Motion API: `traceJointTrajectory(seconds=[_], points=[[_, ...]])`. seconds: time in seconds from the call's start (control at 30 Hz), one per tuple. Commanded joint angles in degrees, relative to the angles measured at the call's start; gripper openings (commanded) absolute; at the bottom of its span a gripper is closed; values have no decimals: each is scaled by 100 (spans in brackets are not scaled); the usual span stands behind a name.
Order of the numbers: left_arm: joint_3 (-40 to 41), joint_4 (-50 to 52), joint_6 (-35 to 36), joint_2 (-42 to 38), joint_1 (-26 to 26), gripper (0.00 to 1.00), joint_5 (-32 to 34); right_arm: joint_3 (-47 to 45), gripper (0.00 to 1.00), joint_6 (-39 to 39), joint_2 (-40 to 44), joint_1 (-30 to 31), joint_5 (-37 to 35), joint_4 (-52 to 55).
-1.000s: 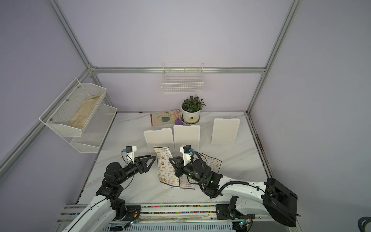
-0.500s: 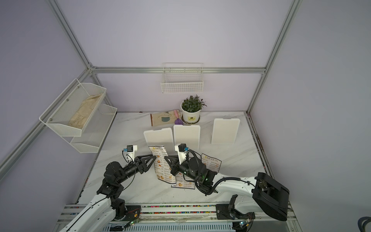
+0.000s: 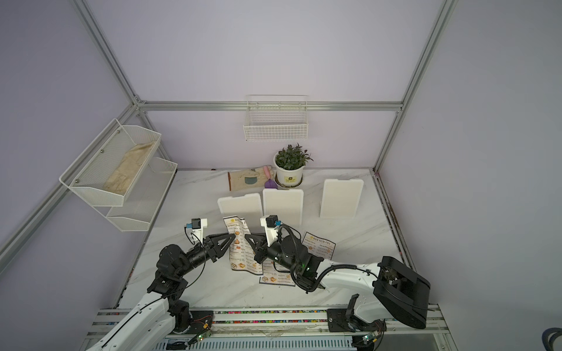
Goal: Insert the menus into the narrow rack
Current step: Pick up the menu from the center of the board.
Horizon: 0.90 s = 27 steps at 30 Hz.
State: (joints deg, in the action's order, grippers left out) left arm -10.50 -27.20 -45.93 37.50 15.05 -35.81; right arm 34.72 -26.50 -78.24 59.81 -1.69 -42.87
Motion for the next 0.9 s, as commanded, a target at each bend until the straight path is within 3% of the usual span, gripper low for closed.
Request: traceJointTrajectory(seconds=[0.0,0.17,0.3,0.4,0.63,0.7,0.77,0.87], points=[[41,-266,30,-74,-13,26,-84,139,7,-17,1,28,-77,-122],[-12,-84,110,-165,-12,0,-2,54,8,-17,160,30,-181,-25],[-73,-59,162,-172,-15,0,-89,-39,15,-13,373,27,-294,106],[-110,-77,260,-197,-15,0,-175,-141,29,8,573,29,-446,218],[-152,-263,717,-459,41,0,-283,-645,79,332,1690,5,-1066,803],[-13,-716,894,-570,106,0,-239,-851,90,567,2059,-8,-1089,907],[150,-1221,1106,-658,214,0,-95,-1059,97,766,2425,-37,-1087,933],[23,-1345,1544,-662,346,0,-143,-1250,97,1044,2854,-147,-852,1041]])
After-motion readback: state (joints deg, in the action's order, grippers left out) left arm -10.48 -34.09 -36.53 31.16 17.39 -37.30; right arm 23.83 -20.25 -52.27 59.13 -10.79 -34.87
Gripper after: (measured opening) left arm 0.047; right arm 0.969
